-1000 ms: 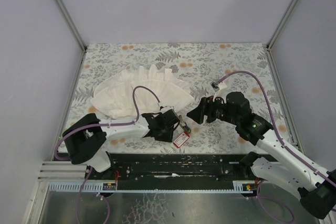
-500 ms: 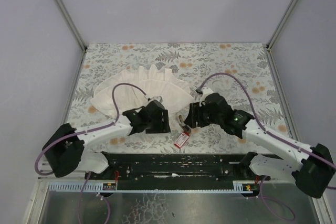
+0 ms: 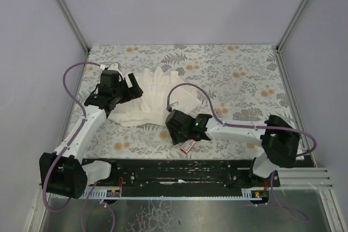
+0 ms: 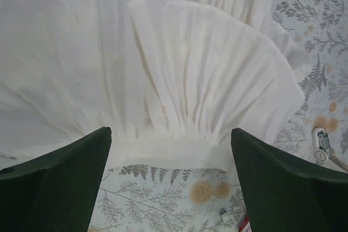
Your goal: Load the staples into the stapler
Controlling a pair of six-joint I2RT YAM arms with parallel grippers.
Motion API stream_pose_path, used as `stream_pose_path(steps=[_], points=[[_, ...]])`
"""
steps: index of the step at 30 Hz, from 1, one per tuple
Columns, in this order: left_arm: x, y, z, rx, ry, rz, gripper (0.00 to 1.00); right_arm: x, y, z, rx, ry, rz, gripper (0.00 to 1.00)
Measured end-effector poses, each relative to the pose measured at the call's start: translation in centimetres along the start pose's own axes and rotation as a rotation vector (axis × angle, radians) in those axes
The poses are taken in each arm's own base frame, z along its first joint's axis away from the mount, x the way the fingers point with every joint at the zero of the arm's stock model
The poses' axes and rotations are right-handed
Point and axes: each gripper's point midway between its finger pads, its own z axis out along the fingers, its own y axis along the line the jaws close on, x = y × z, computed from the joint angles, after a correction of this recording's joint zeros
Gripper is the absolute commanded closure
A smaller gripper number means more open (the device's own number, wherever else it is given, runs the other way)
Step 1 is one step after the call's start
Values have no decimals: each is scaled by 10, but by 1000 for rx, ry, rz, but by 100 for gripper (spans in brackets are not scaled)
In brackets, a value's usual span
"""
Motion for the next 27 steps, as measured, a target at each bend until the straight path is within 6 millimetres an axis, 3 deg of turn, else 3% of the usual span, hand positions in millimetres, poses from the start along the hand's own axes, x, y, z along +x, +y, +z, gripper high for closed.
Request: stream_pose_path(steps=[6, 11, 27], points=[[-11, 17, -1, -49, -33, 34, 9, 11, 16, 34, 73, 64, -28, 52], [-7, 24, 0, -65, -28, 45, 9, 24, 14, 52, 130, 113, -54, 54], [-8, 32, 2, -80, -27, 28, 9, 21, 16, 61, 153, 124, -62, 72]])
